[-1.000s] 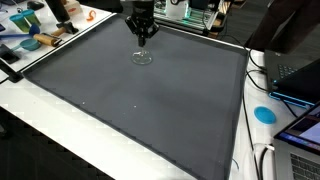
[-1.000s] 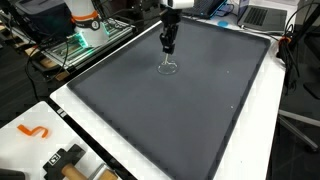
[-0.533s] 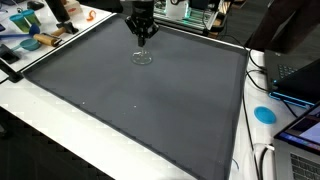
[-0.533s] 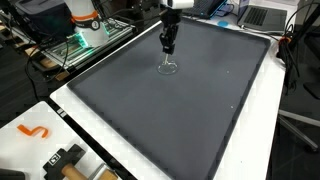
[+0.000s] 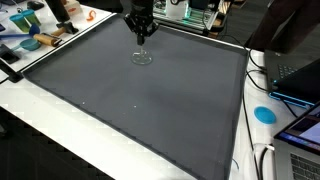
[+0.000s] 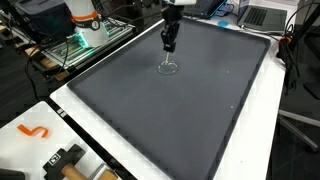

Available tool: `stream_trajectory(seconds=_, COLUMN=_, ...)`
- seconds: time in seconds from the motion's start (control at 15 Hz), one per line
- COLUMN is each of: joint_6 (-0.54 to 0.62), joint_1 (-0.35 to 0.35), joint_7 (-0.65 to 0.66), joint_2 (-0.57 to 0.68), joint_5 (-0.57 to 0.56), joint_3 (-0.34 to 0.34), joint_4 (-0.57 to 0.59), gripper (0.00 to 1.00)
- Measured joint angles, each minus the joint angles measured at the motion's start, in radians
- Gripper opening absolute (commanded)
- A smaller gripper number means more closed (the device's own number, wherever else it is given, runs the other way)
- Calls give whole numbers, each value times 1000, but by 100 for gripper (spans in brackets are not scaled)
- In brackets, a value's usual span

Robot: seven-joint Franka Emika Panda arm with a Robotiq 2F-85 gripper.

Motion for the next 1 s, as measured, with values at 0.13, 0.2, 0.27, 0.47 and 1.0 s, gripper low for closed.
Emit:
stream_trajectory(seconds=0.13, joint_6=-33, joint_1=5, joint_7=-5, joint_2=-8, joint_5=0, joint_3=1, joint_4=30, gripper=3)
stream_trajectory(seconds=0.2, joint_6=-51, joint_1=7, joint_7=-12, joint_2=-11, joint_5=0, joint_3=2, joint_4=50, gripper=3)
stream_trajectory(seconds=0.27, joint_6=-69, joint_1=8, joint_7=-18, joint_2=-14, joint_5=-1, joint_3=4, joint_4=70, gripper=3)
stream_trajectory(seconds=0.47, joint_6=-125, joint_1=13, joint_7=-45, joint_2=-11, joint_5=-2, joint_3=9, joint_4=134, gripper=3)
stream_trajectory(seconds=1.0, joint_6=-235, joint_1=39, joint_7=-133, joint_2=113, joint_5=-2, joint_3=28, joint_4=335, gripper=3)
